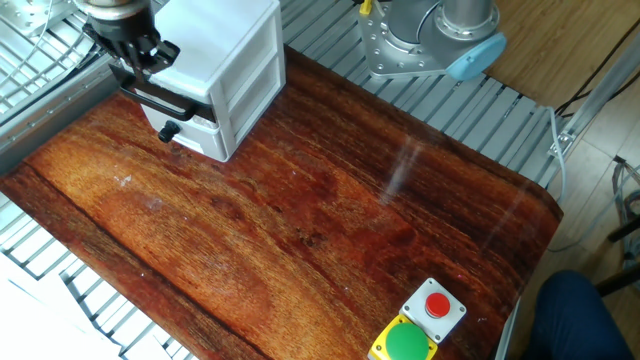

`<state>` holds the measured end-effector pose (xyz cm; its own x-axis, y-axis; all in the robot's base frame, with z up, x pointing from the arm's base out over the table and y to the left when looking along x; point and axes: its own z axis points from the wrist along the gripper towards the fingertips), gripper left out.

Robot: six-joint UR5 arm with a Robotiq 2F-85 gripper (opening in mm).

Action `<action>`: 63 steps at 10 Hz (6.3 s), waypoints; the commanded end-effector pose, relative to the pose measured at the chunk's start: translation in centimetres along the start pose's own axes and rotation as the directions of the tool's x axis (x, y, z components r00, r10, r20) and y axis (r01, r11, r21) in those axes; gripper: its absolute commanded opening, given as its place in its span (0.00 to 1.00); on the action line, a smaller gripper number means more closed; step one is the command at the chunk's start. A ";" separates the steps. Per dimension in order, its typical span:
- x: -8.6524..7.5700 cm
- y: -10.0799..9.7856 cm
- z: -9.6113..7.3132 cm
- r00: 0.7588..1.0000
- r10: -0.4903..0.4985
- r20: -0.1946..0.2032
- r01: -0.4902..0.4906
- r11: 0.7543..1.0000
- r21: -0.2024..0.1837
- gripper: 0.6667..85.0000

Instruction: Take something out of a drawer

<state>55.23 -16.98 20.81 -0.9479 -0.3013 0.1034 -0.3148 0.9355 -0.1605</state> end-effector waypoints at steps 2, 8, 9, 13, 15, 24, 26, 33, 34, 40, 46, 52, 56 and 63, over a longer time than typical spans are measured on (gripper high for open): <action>0.6 -0.9 2.7 0.999 -0.037 -0.011 0.037 0.999 0.002 0.00; -1.3 -1.3 2.9 0.981 -0.191 0.034 0.190 0.981 0.029 0.00; -2.6 -1.4 2.8 0.954 -0.291 0.073 0.287 0.956 0.054 0.00; -5.0 -0.3 2.9 0.752 -0.644 0.138 0.634 0.765 0.115 0.07; -5.6 0.1 2.9 0.610 -0.775 0.167 0.758 0.632 0.163 0.23; -2.6 2.1 3.4 0.433 -0.881 0.188 0.885 0.456 0.098 0.19; -2.3 2.0 3.3 0.390 -0.903 0.178 0.908 0.410 0.091 0.23; -1.9 1.8 3.6 0.238 -0.960 0.149 0.962 0.254 0.099 0.38; -2.0 1.8 3.6 0.235 -0.961 0.148 0.963 0.251 0.101 0.38; -2.9 2.1 4.5 0.211 -0.964 0.163 0.964 0.233 0.131 0.38; -3.5 1.9 4.3 0.214 -0.963 0.165 0.957 0.240 0.160 0.37; -5.4 1.6 4.1 0.206 -0.968 0.145 0.954 0.231 0.188 0.37; -6.1 1.6 3.9 0.209 -0.967 0.142 0.953 0.234 0.192 0.37; -7.8 2.3 3.6 0.209 -0.967 0.147 0.952 0.235 0.194 0.37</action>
<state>61.23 -13.72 16.02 0.1038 -0.9935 0.0460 -0.9863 -0.1088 -0.1238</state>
